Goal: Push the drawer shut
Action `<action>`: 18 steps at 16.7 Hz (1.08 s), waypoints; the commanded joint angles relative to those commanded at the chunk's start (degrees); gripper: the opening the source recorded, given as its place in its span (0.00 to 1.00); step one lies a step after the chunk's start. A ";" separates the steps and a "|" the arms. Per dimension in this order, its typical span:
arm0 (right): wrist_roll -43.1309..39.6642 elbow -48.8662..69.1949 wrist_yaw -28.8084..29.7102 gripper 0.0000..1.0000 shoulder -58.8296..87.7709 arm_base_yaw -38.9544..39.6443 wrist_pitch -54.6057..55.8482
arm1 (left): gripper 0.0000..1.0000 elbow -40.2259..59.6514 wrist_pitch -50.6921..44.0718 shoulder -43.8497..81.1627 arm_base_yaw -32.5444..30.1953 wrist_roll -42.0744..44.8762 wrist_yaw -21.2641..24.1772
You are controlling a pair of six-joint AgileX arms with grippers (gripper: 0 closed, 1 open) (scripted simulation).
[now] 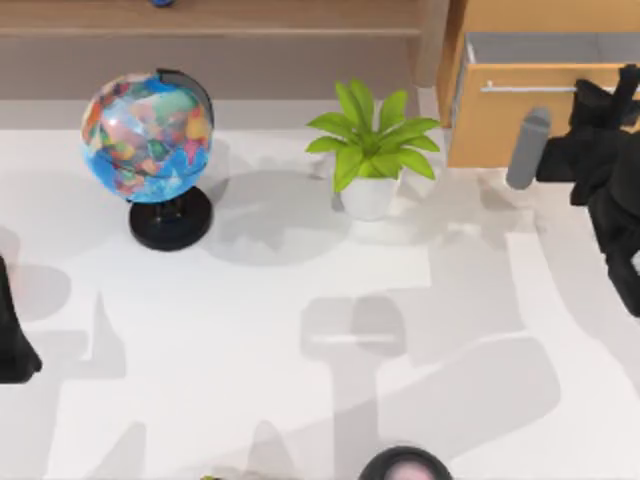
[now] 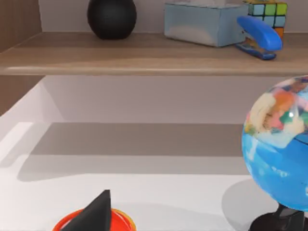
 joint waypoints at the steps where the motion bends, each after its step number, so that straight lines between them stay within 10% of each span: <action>1: 0.00 0.00 0.00 0.00 0.00 0.00 0.00 | 1.00 0.00 0.00 0.00 0.00 0.00 0.00; 18: 0.05 16.37 -1.75 0.00 7.15 -1.84 -9.27 | 1.00 0.00 0.00 0.00 0.00 0.00 0.00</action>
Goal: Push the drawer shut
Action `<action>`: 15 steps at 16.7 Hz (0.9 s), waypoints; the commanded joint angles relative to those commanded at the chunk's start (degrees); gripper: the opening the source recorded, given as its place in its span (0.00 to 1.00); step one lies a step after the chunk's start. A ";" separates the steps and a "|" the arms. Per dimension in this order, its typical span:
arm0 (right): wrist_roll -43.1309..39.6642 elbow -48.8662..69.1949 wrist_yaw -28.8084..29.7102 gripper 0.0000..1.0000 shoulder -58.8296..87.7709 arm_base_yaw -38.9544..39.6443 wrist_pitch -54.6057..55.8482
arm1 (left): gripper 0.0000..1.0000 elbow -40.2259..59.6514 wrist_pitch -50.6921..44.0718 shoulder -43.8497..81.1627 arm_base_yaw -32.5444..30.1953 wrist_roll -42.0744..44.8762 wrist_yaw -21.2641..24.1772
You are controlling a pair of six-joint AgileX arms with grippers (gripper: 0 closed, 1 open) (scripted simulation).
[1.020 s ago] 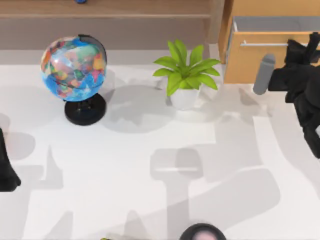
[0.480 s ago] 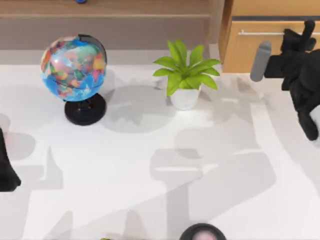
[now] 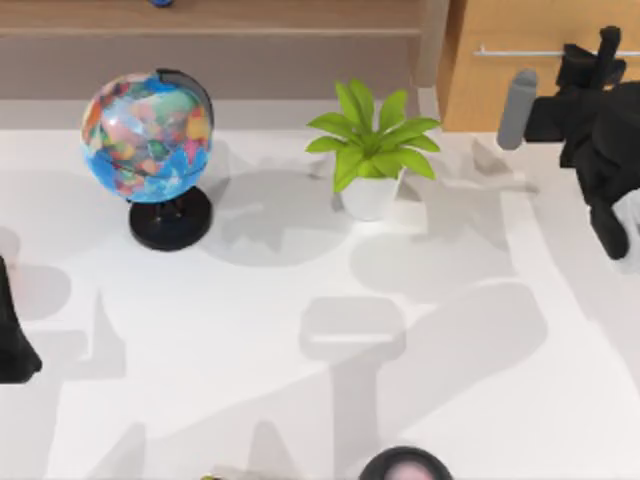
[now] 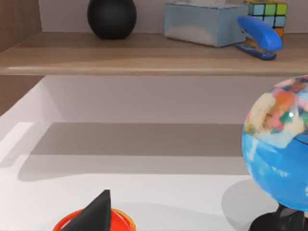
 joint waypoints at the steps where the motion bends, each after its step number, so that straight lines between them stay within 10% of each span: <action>1: 0.00 0.00 0.00 0.00 0.00 0.00 0.00 | 1.00 0.00 0.00 0.00 0.00 0.00 0.00; 15: 0.00 0.00 0.00 1.00 0.00 0.00 0.00 | 1.00 0.00 0.00 0.00 0.00 0.00 0.00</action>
